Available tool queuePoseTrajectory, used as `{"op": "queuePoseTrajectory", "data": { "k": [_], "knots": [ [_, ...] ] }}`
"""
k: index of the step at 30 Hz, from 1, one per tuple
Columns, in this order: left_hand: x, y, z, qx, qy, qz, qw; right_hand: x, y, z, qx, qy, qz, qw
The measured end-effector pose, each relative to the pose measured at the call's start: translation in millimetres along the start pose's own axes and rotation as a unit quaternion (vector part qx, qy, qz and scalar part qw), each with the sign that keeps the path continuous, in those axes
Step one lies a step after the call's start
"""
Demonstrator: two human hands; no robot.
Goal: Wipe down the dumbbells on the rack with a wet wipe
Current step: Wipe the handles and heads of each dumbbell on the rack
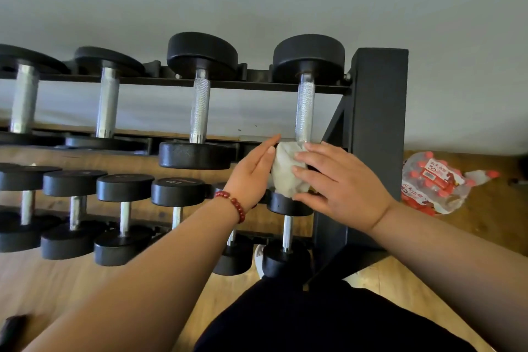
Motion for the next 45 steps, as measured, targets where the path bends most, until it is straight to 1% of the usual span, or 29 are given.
{"op": "queuePoseTrajectory", "data": {
  "k": [4, 8, 11, 14, 17, 18, 20, 22, 24, 28, 31, 32, 36, 40, 42, 45],
  "knots": [
    [3, -5, -6, 0.000, 0.017, -0.010, 1.000, -9, -19, -8, 0.007, 0.016, -0.036, 0.999],
    [12, -11, -5, -0.006, -0.006, -0.031, 0.999, -13, -15, 1, 0.041, 0.028, -0.062, 0.997],
    [16, -14, -6, -0.022, -0.033, -0.046, 0.998, -3, -4, 0, 0.023, 0.050, -0.041, 0.998],
    [17, -16, -8, -0.031, -0.045, -0.055, 0.997, 8, 2, -6, -0.039, 0.045, -0.012, 0.998],
    [14, -17, -9, -0.039, -0.040, -0.048, 0.997, -5, -5, -12, -0.085, 0.027, -0.034, 0.995],
    [13, -17, -10, -0.045, -0.036, -0.045, 0.997, -11, -8, -13, -0.088, 0.034, -0.045, 0.995],
    [11, -16, -8, -0.070, -0.032, -0.043, 0.996, -18, -6, -8, -0.064, 0.054, -0.057, 0.995],
    [8, -13, -6, -0.109, -0.048, -0.051, 0.991, -18, 9, -2, -0.059, 0.065, -0.040, 0.995],
    [2, -11, -5, -0.142, -0.064, -0.067, 0.986, -15, 26, -2, -0.074, 0.085, -0.014, 0.994],
    [-4, -11, -10, -0.170, -0.070, -0.051, 0.982, -24, 9, -10, -0.069, 0.103, 0.003, 0.992],
    [-2, -14, -15, -0.177, -0.080, -0.059, 0.979, -29, -2, -12, -0.053, 0.102, 0.001, 0.993],
    [-2, -14, -15, -0.179, -0.086, -0.063, 0.978, -28, 5, -12, -0.062, 0.099, 0.000, 0.993],
    [-4, -14, -16, -0.165, -0.087, -0.068, 0.980, -21, 39, -23, -0.148, 0.077, 0.015, 0.986],
    [-5, -14, -17, -0.164, -0.097, -0.065, 0.980, -28, 2, -21, -0.201, 0.043, 0.034, 0.978],
    [-4, -15, -19, -0.175, -0.102, -0.062, 0.977, -30, -10, -17, -0.213, 0.024, 0.039, 0.976],
    [-3, -14, -16, -0.171, -0.111, -0.067, 0.977, -33, 15, -24, -0.225, 0.024, 0.055, 0.973]
  ]
}}
Point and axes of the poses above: each hand's wrist, its own y-axis away from the middle knuckle, its own x-axis out of the back of the hand, z = x × y, the point moved 1 cm from there along -y, towards the middle knuckle, and after that the axes turned 12 degrees about z, right-handed, at the moved point
